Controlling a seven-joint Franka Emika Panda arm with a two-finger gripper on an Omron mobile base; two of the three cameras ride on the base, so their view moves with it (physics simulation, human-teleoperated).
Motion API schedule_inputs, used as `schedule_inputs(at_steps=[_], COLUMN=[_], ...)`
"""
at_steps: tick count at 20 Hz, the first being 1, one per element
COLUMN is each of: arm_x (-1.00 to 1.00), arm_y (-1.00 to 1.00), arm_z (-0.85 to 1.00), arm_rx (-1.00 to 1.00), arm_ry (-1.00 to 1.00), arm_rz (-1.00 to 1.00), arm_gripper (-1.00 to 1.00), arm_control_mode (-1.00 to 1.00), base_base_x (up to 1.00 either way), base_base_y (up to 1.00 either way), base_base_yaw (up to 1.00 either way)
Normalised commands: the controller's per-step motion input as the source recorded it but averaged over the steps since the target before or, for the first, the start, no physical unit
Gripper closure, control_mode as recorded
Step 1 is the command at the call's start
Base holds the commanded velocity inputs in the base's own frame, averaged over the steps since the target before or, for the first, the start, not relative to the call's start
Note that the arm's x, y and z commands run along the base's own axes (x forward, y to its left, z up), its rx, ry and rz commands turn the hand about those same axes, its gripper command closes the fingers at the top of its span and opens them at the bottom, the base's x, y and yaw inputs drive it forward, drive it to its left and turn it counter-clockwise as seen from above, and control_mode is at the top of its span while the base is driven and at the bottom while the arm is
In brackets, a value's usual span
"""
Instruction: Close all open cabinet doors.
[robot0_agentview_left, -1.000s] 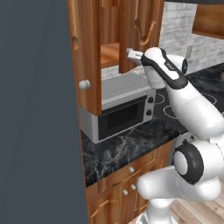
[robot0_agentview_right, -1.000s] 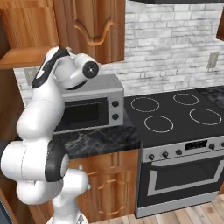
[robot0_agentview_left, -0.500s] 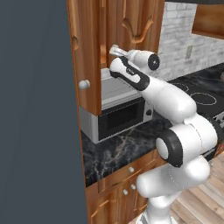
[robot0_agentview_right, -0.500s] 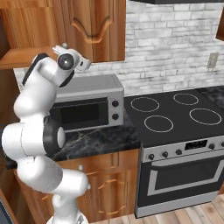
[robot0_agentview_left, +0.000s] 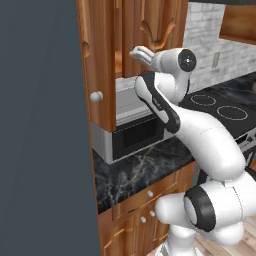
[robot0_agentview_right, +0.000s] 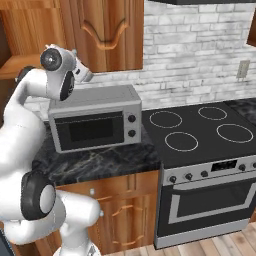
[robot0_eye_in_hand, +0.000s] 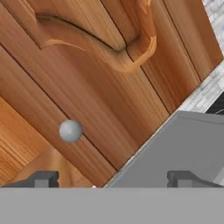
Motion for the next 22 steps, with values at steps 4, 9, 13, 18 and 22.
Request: schedule_inputs(at_steps=[4,9,13,18,22], arm_x=[-1.0,-1.0,-0.51,-0.5,-1.0], arm_y=[-0.48,-0.2,-0.15,0.0,0.0], arm_z=[0.71,-0.63,-0.45,0.0,0.0], arm_rx=[0.21,-0.09,-0.05,0.0,0.0], arm_ry=[0.15,0.04,0.04,0.0,-0.01], arm_rz=[-0.02,0.0,0.02,0.03,0.1], arm_gripper=[-1.0,-1.0,-1.0,-1.0,-1.0], arm_control_mode=[-1.0,-1.0,-1.0,-1.0,-1.0], base_base_x=[0.0,0.0,0.0,0.0,0.0], base_base_y=[0.0,0.0,0.0,0.0,0.0], base_base_yaw=[0.0,0.0,0.0,0.0,0.0])
